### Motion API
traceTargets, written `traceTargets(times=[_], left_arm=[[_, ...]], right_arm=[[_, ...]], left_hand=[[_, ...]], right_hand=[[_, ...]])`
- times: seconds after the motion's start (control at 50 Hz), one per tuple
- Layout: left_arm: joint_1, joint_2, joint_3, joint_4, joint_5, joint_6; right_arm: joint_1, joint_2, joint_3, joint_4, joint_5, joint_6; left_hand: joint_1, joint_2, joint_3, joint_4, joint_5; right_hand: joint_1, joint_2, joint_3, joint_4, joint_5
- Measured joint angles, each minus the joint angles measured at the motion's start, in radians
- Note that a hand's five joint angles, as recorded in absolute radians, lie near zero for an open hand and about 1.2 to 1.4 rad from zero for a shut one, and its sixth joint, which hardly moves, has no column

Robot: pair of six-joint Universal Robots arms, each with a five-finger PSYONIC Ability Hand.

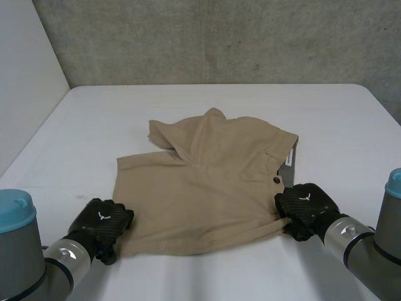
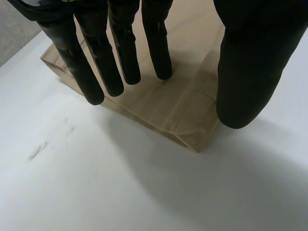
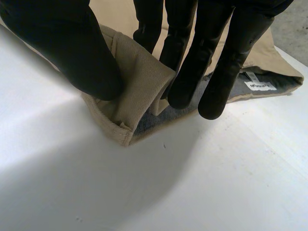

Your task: Fold the shorts.

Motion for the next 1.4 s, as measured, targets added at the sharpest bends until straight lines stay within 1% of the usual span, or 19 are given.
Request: traceTargets(times=[0.08, 0.12, 0.16, 0.18, 0.2, 0.22, 0.38, 0.52, 0.62, 0.72, 0.8, 0.86, 0.98, 1.1, 1.18, 1.26, 1.28, 1.32, 1.4], left_arm=[[0.005, -0.003, 0.001, 0.003, -0.001, 0.000], [0.007, -0.005, 0.003, 0.007, -0.001, 0.000], [0.009, -0.006, 0.004, 0.010, -0.002, 0.000], [0.010, -0.007, 0.005, 0.011, -0.003, 0.000], [0.010, -0.007, 0.006, 0.013, -0.004, -0.001], [0.010, -0.007, 0.007, 0.014, -0.006, -0.001], [0.005, 0.031, 0.009, -0.004, -0.013, -0.002], [-0.005, 0.192, 0.009, -0.148, -0.012, -0.004], [-0.016, 0.312, 0.014, -0.302, -0.005, -0.002], [-0.029, 0.382, 0.020, -0.430, 0.001, 0.000], [-0.035, 0.381, 0.022, -0.466, 0.002, 0.004], [-0.036, 0.333, 0.028, -0.469, 0.001, 0.011], [-0.033, 0.151, 0.092, -0.436, -0.006, 0.021], [-0.044, 0.010, 0.252, -0.394, -0.011, 0.021], [-0.057, -0.042, 0.381, -0.352, -0.019, 0.020], [-0.084, -0.106, 0.625, -0.278, -0.071, 0.020], [-0.084, -0.106, 0.625, -0.278, -0.071, 0.020], [-0.105, -0.142, 0.807, -0.230, -0.124, 0.020], [-0.134, -0.193, 1.071, -0.158, -0.200, 0.021]], right_arm=[[0.000, 0.000, 0.000, 0.002, 0.003, 0.004], [0.000, -0.001, 0.000, 0.003, 0.004, 0.007], [0.000, -0.002, 0.001, 0.003, 0.005, 0.009], [0.000, -0.003, 0.001, 0.004, 0.006, 0.009], [0.000, -0.004, 0.001, 0.004, 0.006, 0.010], [0.000, -0.005, 0.001, 0.005, 0.007, 0.010], [0.000, -0.054, -0.011, 0.031, 0.019, 0.002], [0.001, -0.163, -0.068, 0.202, 0.023, -0.051], [0.001, -0.230, -0.117, 0.376, 0.021, -0.134], [-0.001, -0.278, -0.144, 0.567, 0.021, -0.278], [-0.003, -0.282, -0.139, 0.638, 0.022, -0.355], [-0.005, -0.259, -0.124, 0.687, 0.023, -0.432], [0.000, -0.139, -0.145, 0.654, 0.040, -0.447], [0.007, -0.073, -0.242, 0.569, 0.068, -0.373], [0.011, -0.055, -0.345, 0.522, 0.083, -0.314], [0.021, -0.033, -0.536, 0.457, 0.117, -0.225], [0.021, -0.033, -0.536, 0.457, 0.117, -0.225], [0.035, -0.027, -0.693, 0.394, 0.148, -0.151], [0.055, -0.036, -0.897, 0.256, 0.191, -0.046]], left_hand=[[0.122, 0.111, 0.097, 0.108, 0.107], [0.232, 0.220, 0.213, 0.215, 0.212], [0.438, 0.413, 0.403, 0.413, 0.407], [0.438, 0.413, 0.403, 0.413, 0.407], [0.540, 0.538, 0.527, 0.538, 0.527], [0.545, 0.596, 0.583, 0.601, 0.557], [0.545, 0.601, 0.589, 0.612, 0.557], [0.545, 0.602, 0.592, 0.612, 0.557], [0.545, 0.602, 0.592, 0.612, 0.557], [0.545, 0.603, 0.592, 0.612, 0.557], [0.545, 0.603, 0.592, 0.612, 0.557], [0.545, 0.603, 0.593, 0.612, 0.557], [0.545, 0.603, 0.593, 0.612, 0.557], [0.545, 0.603, 0.593, 0.612, 0.557], [0.545, 0.604, 0.594, 0.613, 0.557], [0.545, 0.606, 0.596, 0.613, 0.557], [0.545, 0.606, 0.596, 0.613, 0.557], [0.545, 0.606, 0.596, 0.615, 0.557], [0.545, 0.606, 0.597, 0.616, 0.557]], right_hand=[[0.000, 0.000, 0.000, 0.000, 0.000], [0.000, 0.000, 0.000, 0.000, 0.000], [0.000, 0.000, 0.000, 0.000, 0.000], [0.000, 0.000, 0.000, 0.000, 0.000], [0.000, 0.000, 0.000, 0.000, 0.000], [0.000, 0.000, 0.000, 0.000, 0.000], [0.009, 0.000, 0.000, 0.000, 0.000], [0.013, 0.000, 0.000, 0.000, 0.000], [0.013, 0.000, 0.000, 0.001, 0.000], [0.013, 0.000, 0.000, 0.001, 0.000], [0.013, 0.000, 0.000, 0.001, 0.000], [0.013, 0.000, 0.000, 0.001, 0.000], [0.013, 0.000, 0.000, 0.001, 0.000], [0.037, 0.000, 0.000, 0.001, 0.000], [0.037, 0.000, 0.000, 0.001, 0.006], [0.037, 0.000, 0.000, 0.001, 0.007], [0.037, 0.000, 0.000, 0.001, 0.007], [0.037, 0.002, 0.000, 0.001, 0.007], [0.047, 0.002, 0.000, 0.001, 0.007]])
